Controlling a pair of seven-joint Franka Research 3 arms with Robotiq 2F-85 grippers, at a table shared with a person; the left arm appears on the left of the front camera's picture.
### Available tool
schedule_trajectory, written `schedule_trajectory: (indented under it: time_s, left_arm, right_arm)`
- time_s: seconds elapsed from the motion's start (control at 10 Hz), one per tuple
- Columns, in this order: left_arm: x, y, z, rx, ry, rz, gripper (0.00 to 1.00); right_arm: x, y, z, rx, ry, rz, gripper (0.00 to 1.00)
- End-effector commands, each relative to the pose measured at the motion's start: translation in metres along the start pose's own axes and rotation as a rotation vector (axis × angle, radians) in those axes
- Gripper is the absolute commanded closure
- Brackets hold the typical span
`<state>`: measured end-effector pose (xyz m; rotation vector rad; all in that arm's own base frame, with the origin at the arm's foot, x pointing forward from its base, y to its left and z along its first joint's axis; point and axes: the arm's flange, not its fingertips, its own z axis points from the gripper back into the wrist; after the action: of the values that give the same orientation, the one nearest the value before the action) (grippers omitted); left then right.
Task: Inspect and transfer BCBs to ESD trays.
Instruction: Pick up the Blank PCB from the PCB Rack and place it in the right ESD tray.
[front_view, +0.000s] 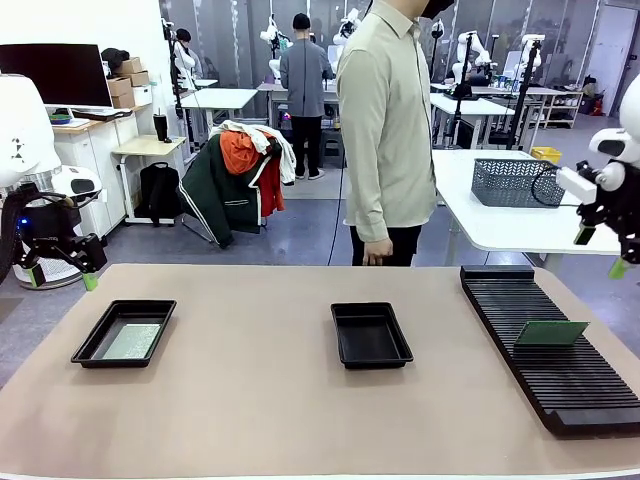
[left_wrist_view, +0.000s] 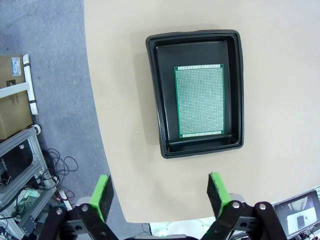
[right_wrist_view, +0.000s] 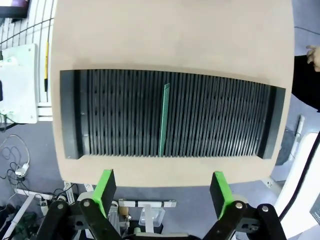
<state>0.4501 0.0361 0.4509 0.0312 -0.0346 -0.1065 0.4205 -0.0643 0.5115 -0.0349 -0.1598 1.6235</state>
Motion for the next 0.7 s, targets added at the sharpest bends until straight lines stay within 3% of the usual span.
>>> schedule_trajectory:
  time_s: [0.0, 0.6]
  left_arm:
    - [0.0, 0.001, -0.002, -0.006, -0.008, -0.006, 0.0]
    - [0.0, 0.001, -0.002, -0.006, -0.008, -0.006, 0.0]
  right_arm:
    - [-0.003, -0.007, -0.026, -0.02, -0.042, 0.028, 0.0]
    - [-0.001, -0.011, -0.095, 0.013, -0.083, 0.03, 0.0]
